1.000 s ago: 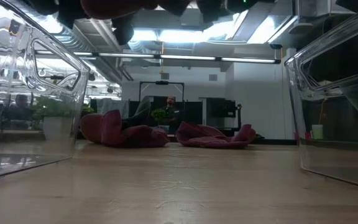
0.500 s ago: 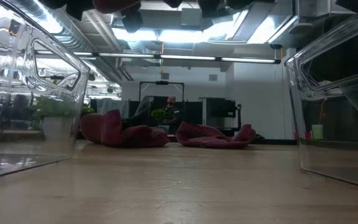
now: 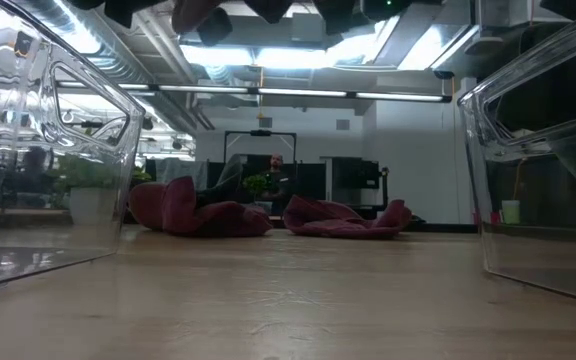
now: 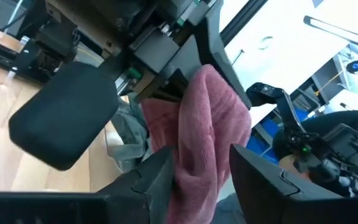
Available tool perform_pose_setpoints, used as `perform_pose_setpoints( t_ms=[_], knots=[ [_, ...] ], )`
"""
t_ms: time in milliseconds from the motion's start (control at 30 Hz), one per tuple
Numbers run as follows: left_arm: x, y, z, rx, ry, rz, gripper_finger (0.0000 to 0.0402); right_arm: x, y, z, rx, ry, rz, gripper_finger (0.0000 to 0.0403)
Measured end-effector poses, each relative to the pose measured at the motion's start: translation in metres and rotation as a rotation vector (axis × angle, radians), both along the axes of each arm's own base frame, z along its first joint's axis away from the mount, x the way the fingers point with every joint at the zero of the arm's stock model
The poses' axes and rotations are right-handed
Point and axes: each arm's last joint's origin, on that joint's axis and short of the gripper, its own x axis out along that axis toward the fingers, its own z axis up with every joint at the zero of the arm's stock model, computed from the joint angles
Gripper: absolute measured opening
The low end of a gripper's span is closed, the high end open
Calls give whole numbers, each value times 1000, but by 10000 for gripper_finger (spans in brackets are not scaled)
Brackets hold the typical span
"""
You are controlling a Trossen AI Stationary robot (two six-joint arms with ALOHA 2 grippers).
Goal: Pick & Place hat
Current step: Put the bottom red cap into the left transparent bin
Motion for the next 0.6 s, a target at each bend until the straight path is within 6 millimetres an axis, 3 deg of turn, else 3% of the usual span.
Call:
perform_pose_setpoints(
  t_ms=[200,400,600],
  knots=[
    [0,0,0,2,-3,-11,107,0,0,0,2,4,0,22],
    [-1,-2,0,44,-23,-79,13,0,0,0,10,20,2,22],
    [-2,-3,0,27,-15,-131,5,-1,0,0,44,97,25,27]
  ],
)
